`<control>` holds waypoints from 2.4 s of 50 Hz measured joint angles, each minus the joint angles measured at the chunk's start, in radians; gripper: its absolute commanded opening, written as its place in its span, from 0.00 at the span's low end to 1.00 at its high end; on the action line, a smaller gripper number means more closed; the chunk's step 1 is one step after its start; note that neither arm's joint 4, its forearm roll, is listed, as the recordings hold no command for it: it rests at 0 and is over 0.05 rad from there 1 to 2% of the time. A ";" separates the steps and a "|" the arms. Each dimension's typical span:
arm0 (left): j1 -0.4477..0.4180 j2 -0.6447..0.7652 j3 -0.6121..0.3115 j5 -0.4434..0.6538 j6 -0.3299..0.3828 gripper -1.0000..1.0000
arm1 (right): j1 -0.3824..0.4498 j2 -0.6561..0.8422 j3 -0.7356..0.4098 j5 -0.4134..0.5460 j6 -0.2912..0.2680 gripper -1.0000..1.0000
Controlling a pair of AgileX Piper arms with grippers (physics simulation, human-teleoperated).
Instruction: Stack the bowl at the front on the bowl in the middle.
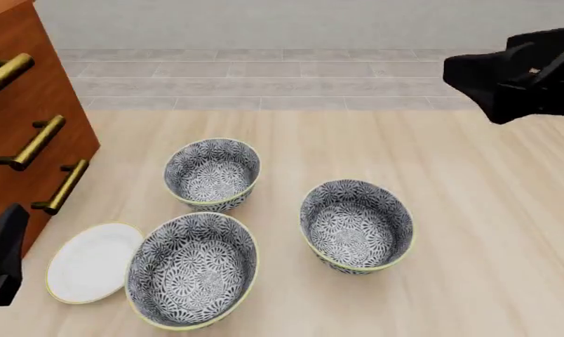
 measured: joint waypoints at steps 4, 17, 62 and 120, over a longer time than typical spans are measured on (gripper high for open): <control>0.002 0.002 0.000 -0.002 0.000 1.00 | 0.019 0.047 -0.071 0.040 -0.008 1.00; 0.005 0.013 -0.001 -0.017 0.000 1.00 | 0.047 0.227 -0.286 0.163 -0.060 1.00; 0.012 -0.014 -0.015 0.009 -0.001 1.00 | 0.221 0.736 -0.709 0.363 0.001 1.00; -0.003 -0.016 -0.050 0.035 -0.018 1.00 | 0.298 0.998 -0.673 0.228 0.065 1.00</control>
